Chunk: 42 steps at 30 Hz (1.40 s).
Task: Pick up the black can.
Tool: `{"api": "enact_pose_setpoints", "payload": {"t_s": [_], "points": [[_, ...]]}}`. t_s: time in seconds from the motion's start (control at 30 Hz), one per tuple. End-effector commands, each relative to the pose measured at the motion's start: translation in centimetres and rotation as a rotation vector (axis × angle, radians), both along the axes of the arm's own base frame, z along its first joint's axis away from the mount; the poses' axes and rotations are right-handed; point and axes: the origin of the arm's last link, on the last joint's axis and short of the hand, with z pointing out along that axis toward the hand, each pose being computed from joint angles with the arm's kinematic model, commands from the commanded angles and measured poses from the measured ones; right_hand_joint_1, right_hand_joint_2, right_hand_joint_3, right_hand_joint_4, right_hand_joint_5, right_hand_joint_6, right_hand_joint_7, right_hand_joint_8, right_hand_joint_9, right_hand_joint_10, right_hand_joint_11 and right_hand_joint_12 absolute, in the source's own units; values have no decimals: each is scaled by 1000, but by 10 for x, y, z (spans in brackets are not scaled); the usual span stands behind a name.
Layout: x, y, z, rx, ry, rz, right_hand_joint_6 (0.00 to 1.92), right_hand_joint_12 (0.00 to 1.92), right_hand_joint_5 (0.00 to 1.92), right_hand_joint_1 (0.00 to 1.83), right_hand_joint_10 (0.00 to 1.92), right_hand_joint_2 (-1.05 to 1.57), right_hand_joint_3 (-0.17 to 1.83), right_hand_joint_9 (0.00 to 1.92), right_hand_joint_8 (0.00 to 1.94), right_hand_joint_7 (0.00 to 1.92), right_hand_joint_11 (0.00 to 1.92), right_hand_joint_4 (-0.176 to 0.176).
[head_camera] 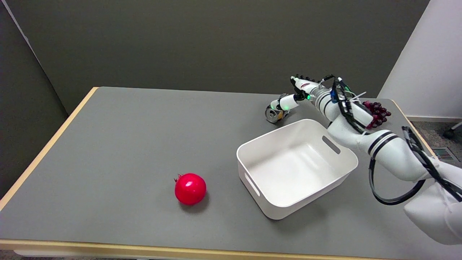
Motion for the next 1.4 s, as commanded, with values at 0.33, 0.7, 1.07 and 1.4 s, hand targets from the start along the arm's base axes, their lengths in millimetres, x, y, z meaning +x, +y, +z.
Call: {"api": "enact_pose_setpoints", "payload": {"t_s": [0.33,0.7,1.07,1.4], "points": [[-4,-5,31,185,20,64,-1,899,-1,468,-1,592,597,-1,-1,-1,-1,-112],[-19,-8,26,185,-2,41,-1,908,-1,457,-1,596,601,-1,-1,-1,-1,-109],[-22,-20,5,234,-8,42,-1,912,-1,441,-1,598,604,-1,-1,-1,-1,-106],[-22,-22,-4,253,-23,39,-1,921,-1,428,-1,599,608,-1,-1,-1,-1,-103]]}}
